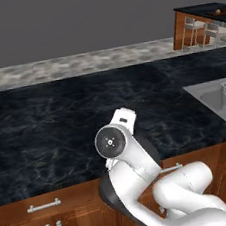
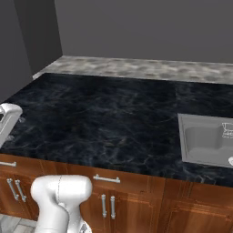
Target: Take the pizza cutter from the drawer on the left and place it on the dining counter for cutting.
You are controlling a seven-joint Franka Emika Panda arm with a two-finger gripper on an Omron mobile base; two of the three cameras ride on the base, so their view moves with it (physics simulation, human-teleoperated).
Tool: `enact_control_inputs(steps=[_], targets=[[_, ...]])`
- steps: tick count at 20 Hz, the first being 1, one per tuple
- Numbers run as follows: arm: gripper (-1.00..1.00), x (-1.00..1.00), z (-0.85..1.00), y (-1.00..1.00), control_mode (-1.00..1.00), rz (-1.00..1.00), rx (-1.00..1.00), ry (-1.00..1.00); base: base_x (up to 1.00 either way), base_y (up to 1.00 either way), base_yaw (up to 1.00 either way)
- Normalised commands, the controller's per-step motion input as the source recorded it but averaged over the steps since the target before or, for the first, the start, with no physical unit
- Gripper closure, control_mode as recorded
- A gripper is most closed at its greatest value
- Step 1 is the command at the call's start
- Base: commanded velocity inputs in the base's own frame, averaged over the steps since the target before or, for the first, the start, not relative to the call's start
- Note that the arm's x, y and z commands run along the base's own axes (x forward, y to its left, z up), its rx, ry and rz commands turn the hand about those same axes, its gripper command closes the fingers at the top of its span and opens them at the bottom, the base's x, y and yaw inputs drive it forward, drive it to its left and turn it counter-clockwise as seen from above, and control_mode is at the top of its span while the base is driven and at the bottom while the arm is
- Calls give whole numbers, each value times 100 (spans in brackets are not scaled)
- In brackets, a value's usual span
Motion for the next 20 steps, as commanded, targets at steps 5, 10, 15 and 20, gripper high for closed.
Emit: enact_control_inputs(steps=[5,10,15,20], targets=[[-100,0,-43,78,-100,22,-21,-11,0,0,0],[-100,0,-53,99,-100,15,-24,-5,0,0,0],[-100,0,-59,96,-100,12,-26,-11,0,0,0],[-100,0,-41,76,-100,9,-27,-21,0,0,0]])
